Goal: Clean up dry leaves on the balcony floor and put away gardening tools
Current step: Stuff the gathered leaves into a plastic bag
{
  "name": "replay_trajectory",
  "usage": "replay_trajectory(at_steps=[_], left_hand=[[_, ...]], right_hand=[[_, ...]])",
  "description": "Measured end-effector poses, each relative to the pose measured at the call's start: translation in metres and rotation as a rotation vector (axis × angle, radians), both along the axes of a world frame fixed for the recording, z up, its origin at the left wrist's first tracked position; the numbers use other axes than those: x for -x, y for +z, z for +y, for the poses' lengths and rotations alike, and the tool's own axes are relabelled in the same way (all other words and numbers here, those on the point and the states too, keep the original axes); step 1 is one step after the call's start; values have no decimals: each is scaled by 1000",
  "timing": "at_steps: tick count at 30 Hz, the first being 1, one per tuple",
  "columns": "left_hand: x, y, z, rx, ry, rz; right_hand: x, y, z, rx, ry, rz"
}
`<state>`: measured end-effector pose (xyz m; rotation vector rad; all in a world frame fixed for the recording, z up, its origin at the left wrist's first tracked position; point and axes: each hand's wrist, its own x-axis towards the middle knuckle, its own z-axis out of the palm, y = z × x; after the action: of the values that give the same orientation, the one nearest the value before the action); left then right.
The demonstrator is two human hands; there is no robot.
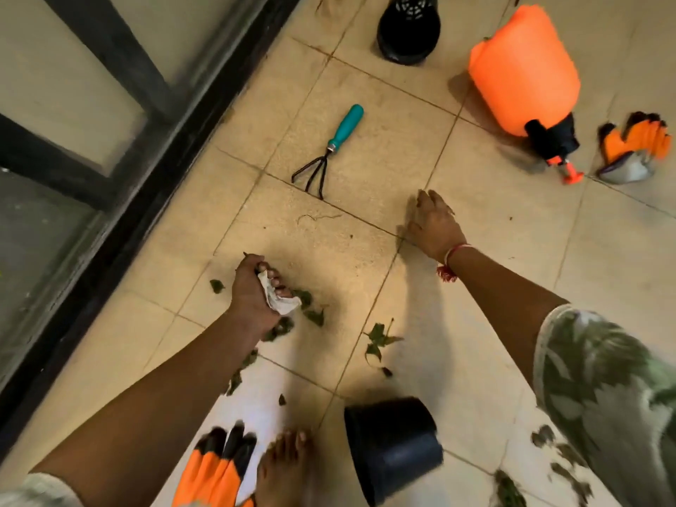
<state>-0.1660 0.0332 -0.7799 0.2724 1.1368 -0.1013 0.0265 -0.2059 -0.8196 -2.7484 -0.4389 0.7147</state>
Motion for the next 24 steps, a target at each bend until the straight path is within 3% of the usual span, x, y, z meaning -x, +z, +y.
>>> replay_trajectory(at_steps=[4, 7, 10, 15, 19, 21, 24], left_hand=[[-11, -26, 22, -92, 25, -47], [-9, -34, 40, -76, 186, -133], [1, -40, 54, -78, 291, -188], [24, -37, 79, -138, 335, -169], [36, -30, 90, -201, 330, -159], [42, -27, 97, -225, 309, -154], [55, -24, 108, -228, 329, -141]], right_hand=[[12, -34, 16, -29, -67, -105], [40, -41, 42, -93, 63, -229], [60, -44, 71, -193, 293, -179], [71, -42, 110, -307, 417, -123], [82, -34, 129, -344, 682, -24], [92, -32, 136, -442, 661, 61], [92, -39, 150, -472, 422, -1]])
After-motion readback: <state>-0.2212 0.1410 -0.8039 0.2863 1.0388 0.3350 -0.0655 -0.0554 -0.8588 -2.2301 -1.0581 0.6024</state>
